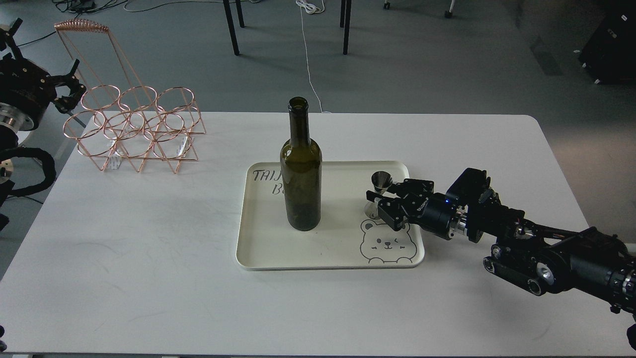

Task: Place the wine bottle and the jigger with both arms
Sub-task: 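Close the right gripper on the jigger and lift it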

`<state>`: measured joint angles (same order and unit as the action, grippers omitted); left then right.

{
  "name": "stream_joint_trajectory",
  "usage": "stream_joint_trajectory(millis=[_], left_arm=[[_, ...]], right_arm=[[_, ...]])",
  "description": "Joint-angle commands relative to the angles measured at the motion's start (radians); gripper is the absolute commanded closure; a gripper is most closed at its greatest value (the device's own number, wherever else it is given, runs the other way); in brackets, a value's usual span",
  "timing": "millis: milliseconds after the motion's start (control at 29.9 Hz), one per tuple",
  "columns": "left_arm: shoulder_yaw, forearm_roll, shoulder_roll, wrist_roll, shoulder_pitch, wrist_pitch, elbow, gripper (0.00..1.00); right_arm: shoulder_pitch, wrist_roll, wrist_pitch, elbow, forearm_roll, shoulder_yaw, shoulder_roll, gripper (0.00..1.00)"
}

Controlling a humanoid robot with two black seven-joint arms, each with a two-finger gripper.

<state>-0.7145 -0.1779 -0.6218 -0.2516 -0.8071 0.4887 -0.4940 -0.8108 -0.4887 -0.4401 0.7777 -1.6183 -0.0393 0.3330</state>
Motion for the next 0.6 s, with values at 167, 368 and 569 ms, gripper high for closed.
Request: stream_joint_trajectory(millis=[167,368,569], left_arm=[[0.001,0.000,0.001,0.000,-0.003,0.000,0.000,0.02],[0.001,0.000,-0.003,-0.002,-0.003,0.000,0.000,0.02],[0.001,0.000,-0.006,-0.002,-0.004,0.000,0.000,0.02]], right_arm=[[0.004,0.000,-0.020,-0.003,0.000,-0.001,0.003,0.78],[0.001,0.000,-0.032,0.000,0.000,0.001,0.008,0.85],[-0.010,0.000,-0.049,-0.001,0.004,0.013,0.011,0.85]])
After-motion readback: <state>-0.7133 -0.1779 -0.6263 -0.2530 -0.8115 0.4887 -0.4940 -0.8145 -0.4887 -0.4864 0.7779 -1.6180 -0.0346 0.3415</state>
